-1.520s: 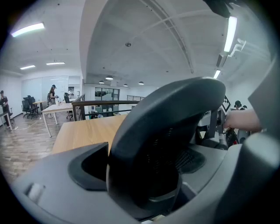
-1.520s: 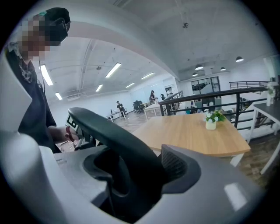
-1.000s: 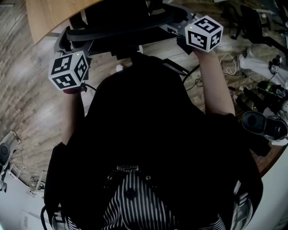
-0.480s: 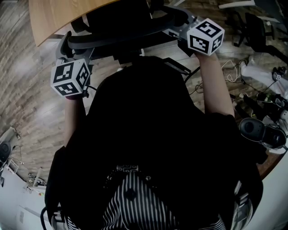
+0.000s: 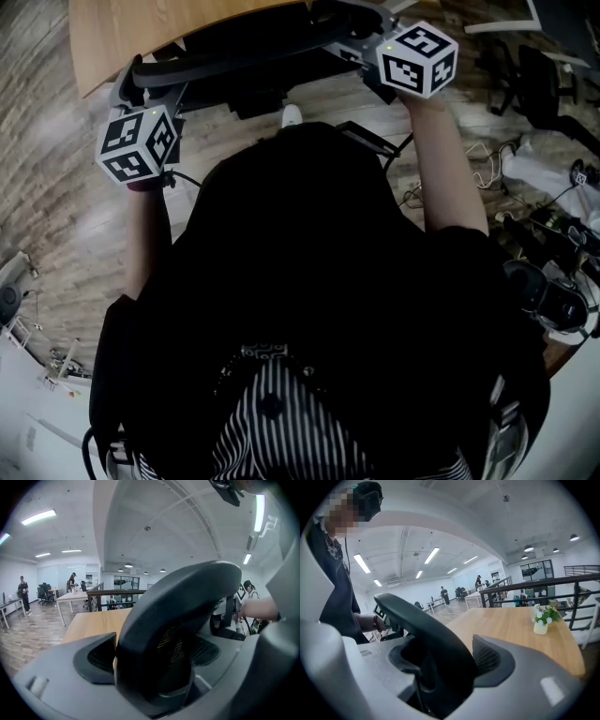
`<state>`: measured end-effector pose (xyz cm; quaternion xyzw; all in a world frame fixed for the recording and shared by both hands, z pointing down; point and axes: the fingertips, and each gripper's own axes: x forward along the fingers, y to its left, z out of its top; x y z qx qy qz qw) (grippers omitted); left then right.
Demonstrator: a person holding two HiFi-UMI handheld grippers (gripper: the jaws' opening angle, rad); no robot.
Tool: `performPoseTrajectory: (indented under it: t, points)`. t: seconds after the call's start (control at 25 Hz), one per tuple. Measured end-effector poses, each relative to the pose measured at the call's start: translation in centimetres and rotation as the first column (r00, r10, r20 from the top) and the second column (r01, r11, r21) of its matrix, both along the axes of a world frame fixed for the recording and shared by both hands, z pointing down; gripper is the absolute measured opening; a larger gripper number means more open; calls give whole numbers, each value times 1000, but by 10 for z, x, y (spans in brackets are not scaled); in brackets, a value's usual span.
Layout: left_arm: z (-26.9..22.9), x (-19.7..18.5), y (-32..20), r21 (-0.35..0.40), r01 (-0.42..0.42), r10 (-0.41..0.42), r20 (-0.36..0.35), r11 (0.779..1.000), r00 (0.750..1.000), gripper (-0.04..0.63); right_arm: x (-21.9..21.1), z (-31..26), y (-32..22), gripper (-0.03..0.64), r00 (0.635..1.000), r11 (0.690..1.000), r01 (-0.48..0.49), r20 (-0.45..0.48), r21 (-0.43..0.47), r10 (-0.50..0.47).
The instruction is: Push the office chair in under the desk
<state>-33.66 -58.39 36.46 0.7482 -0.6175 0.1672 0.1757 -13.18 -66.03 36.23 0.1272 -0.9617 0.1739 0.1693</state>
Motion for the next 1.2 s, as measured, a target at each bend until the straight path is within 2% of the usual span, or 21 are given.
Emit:
performPoseTrajectory:
  t: [0.2,0.72,1.2]
  points:
    - [-4,-16,-12,71,14,-15,5,997,1000,456,-17,-3,-15,302,1000,1000,12,1,-7,-12]
    - [-4,-14,-43,90,91,-90,-9,992,996,459,-19,-3,-57,302,998,998,59,20,-19,-59]
    - [-2,-32,-71,77,78,-76,-35,994,997,459,-37,-4,-89,304,998,999,41,39,-19,-41]
